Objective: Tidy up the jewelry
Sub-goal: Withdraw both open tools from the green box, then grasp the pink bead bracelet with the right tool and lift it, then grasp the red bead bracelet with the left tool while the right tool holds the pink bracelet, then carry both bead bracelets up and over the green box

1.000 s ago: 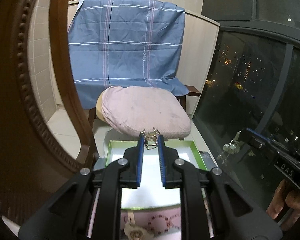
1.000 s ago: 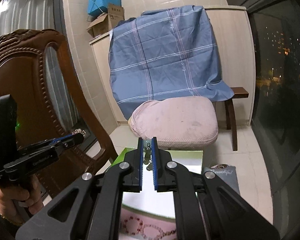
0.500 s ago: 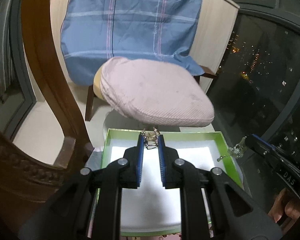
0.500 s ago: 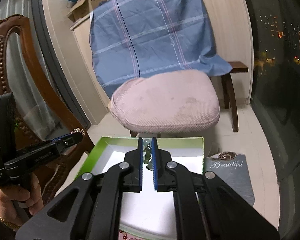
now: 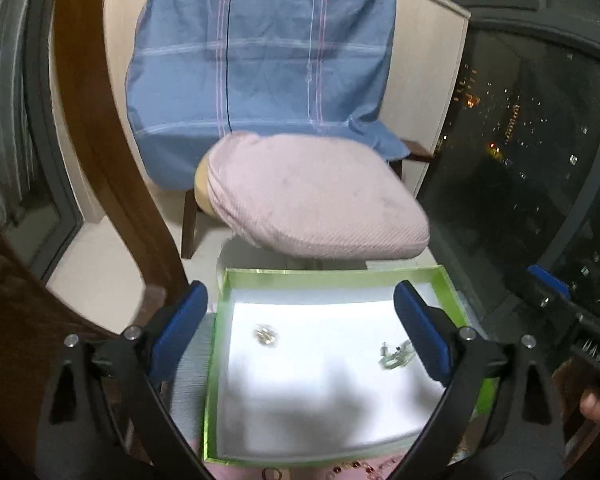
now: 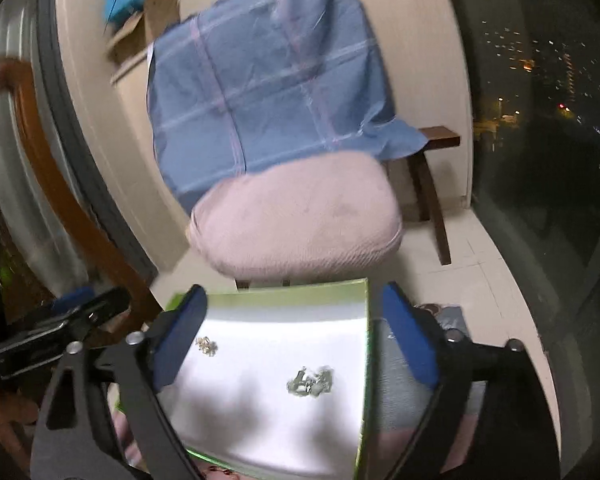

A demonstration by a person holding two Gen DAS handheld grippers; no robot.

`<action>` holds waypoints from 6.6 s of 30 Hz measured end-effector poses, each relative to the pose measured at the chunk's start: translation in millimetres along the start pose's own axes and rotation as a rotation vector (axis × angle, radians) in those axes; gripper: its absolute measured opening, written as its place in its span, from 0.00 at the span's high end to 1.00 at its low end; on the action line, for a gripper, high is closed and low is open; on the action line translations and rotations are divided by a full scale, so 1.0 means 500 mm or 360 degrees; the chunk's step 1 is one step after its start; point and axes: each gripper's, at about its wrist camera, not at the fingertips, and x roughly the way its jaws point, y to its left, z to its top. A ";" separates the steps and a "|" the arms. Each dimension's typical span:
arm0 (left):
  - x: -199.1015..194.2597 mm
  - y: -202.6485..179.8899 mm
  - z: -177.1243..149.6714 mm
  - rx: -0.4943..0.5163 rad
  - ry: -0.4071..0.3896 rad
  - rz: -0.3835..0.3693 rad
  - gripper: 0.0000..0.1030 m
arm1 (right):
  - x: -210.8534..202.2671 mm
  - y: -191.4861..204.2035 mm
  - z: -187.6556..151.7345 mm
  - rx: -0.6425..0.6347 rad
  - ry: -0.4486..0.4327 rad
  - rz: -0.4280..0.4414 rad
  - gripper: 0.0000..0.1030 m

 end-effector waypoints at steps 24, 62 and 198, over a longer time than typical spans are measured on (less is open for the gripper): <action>-0.316 0.003 -0.376 0.0030 -0.0106 0.0189 0.04 | -0.294 -0.017 -0.340 -0.0089 0.0094 -0.0145 0.04; -0.260 -0.044 -0.394 0.0168 -0.0036 0.0171 0.04 | -0.282 0.018 -0.348 -0.0190 0.0079 -0.0125 0.04; -0.302 -0.018 -0.328 0.0138 0.0028 -0.0215 0.93 | -0.312 0.038 -0.277 -0.0256 0.0195 0.0267 0.92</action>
